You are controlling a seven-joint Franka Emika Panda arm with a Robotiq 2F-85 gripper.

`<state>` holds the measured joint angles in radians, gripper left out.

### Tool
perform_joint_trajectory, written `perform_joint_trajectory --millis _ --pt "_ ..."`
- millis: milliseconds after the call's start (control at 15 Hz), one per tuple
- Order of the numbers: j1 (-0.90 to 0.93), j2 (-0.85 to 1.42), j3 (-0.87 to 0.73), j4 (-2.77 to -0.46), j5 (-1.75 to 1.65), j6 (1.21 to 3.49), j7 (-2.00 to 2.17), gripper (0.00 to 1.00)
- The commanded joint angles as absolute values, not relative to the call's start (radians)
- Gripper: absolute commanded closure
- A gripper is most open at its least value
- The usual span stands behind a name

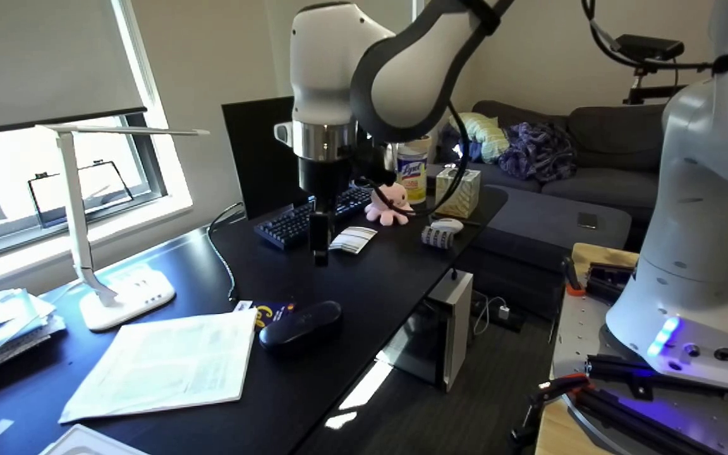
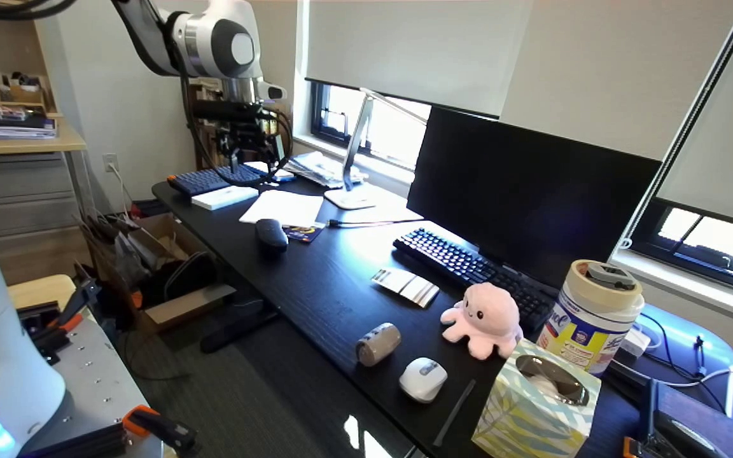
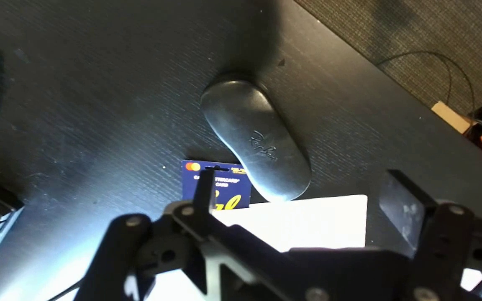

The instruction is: Move the eyeglass case from the desk to on top of the tissue box

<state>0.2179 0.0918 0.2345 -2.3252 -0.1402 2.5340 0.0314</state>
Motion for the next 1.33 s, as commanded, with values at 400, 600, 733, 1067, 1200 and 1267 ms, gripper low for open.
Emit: perform_joint_trajectory --millis 400,600,733,1067,1200,1267 --pt "0.227 0.174 0.233 -2.276 -0.113 2.553 -0.011 0.00" --pt "0.233 0.330 0.247 -2.187 -0.081 2.590 -0.066 0.00" --pt "0.245 0.423 0.241 -2.121 -0.111 2.607 -0.067 0.00" --pt "0.283 0.575 0.179 -1.967 -0.195 2.545 -0.068 0.00" --pt "0.292 0.617 0.156 -1.928 -0.218 2.548 -0.071 0.00" --pt "0.289 0.640 0.156 -1.903 -0.221 2.533 -0.090 0.00"
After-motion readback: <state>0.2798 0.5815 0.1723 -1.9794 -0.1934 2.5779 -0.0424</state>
